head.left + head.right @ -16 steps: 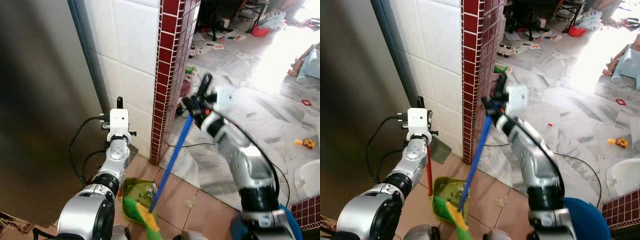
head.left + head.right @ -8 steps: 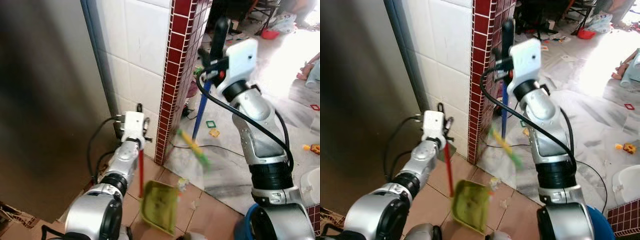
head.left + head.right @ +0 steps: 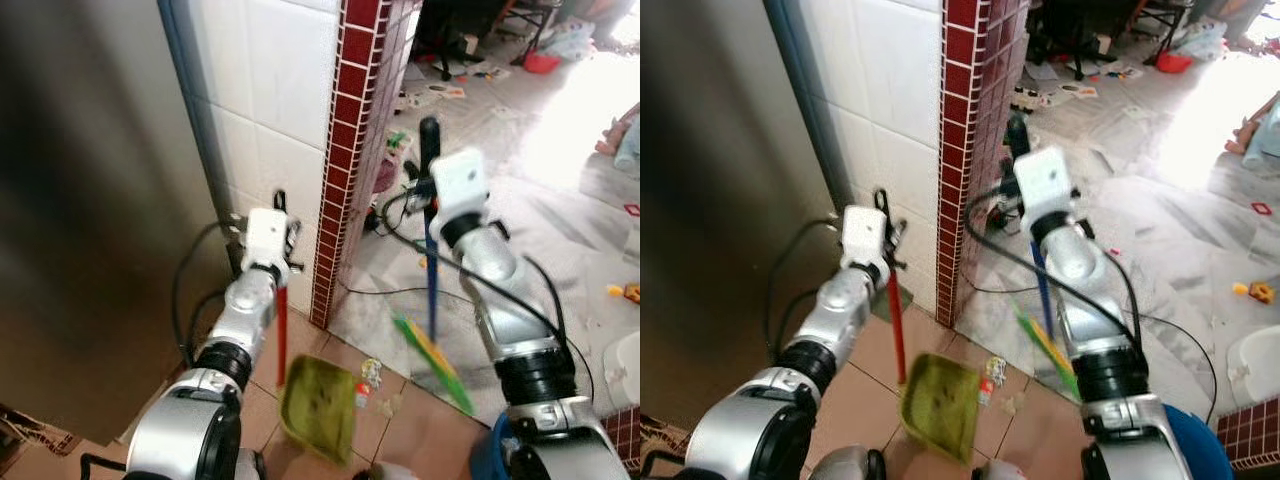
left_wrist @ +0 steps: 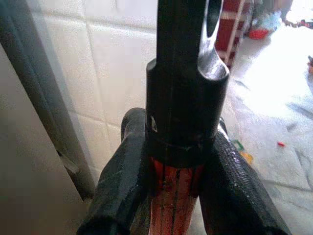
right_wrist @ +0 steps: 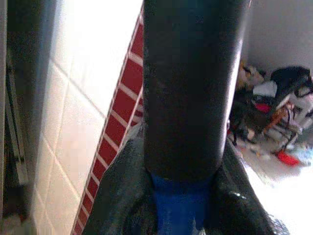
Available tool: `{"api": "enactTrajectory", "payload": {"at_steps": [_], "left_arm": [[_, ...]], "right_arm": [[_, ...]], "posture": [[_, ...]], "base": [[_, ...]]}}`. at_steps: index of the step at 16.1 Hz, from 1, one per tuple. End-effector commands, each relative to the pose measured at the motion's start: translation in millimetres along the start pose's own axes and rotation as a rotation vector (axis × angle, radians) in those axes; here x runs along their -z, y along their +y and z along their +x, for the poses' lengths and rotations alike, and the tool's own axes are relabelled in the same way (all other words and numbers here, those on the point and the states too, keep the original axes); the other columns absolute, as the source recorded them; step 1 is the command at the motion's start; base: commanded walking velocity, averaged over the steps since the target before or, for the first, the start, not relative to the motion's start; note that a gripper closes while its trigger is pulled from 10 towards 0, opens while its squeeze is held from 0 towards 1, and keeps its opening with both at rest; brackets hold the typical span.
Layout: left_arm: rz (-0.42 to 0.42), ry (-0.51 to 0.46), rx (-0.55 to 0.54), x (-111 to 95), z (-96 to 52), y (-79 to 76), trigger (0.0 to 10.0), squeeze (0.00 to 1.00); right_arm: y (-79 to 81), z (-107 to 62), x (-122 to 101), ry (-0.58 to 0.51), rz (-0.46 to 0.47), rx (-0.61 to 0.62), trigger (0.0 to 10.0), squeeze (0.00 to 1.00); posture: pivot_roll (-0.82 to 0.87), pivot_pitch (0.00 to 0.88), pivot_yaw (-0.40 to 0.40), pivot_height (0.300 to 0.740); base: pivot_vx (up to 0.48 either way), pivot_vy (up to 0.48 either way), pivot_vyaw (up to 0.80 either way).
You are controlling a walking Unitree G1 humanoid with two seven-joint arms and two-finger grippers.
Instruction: Sweep floor
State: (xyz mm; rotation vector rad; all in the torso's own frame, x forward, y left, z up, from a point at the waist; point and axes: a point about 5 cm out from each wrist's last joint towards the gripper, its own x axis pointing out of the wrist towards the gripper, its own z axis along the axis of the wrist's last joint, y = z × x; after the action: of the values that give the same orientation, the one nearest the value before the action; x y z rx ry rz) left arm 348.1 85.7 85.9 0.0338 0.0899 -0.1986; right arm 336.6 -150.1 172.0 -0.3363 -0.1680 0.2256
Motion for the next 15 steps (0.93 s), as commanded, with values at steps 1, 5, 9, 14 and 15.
{"api": "enactTrajectory", "payload": {"at_steps": [1, 5, 9, 14, 15], "left_arm": [[0.004, -0.113, -0.013, -27.5, 3.2, 4.6, 10.0, 0.0], [0.048, -0.197, -0.115, -44.4, -11.3, 32.4, 10.0, 0.0], [0.099, -0.101, -0.197, -14.3, -12.3, 43.4, 10.0, 0.0], [0.098, -0.005, -0.298, 4.9, -6.5, 45.9, 10.0, 0.0], [0.088, -0.003, -0.319, 6.2, -6.0, 45.1, 10.0, 0.0]], "right_arm": [[1.7, 2.4, -12.5, -0.088, -0.033, 0.017, 10.0, 0.0], [11.3, -3.7, 4.1, -0.045, -0.027, 0.034, 10.0, 0.0], [12.6, -4.3, 5.3, -0.037, 0.006, 0.07, 10.0, 0.0], [7.4, -7.7, 8.7, 0.019, 0.034, 0.123, 10.0, 0.0], [5.8, -9.1, 12.5, 0.053, 0.083, 0.141, 10.0, 0.0]], "posture": [[-0.12, 0.0, 0.006, 0.74], [-0.1, 0.0, 0.007, 0.74], [-0.12, 0.0, -0.001, 0.74], [-0.19, 0.0, -0.025, 0.74], [-0.19, 0.0, -0.027, 0.74]], "base": [[0.0, 0.0, 0.0], [0.0, 0.0, 0.0], [0.0, 0.0, 0.0], [0.0, 0.0, 0.0], [0.0, 0.0, 0.0]]}}
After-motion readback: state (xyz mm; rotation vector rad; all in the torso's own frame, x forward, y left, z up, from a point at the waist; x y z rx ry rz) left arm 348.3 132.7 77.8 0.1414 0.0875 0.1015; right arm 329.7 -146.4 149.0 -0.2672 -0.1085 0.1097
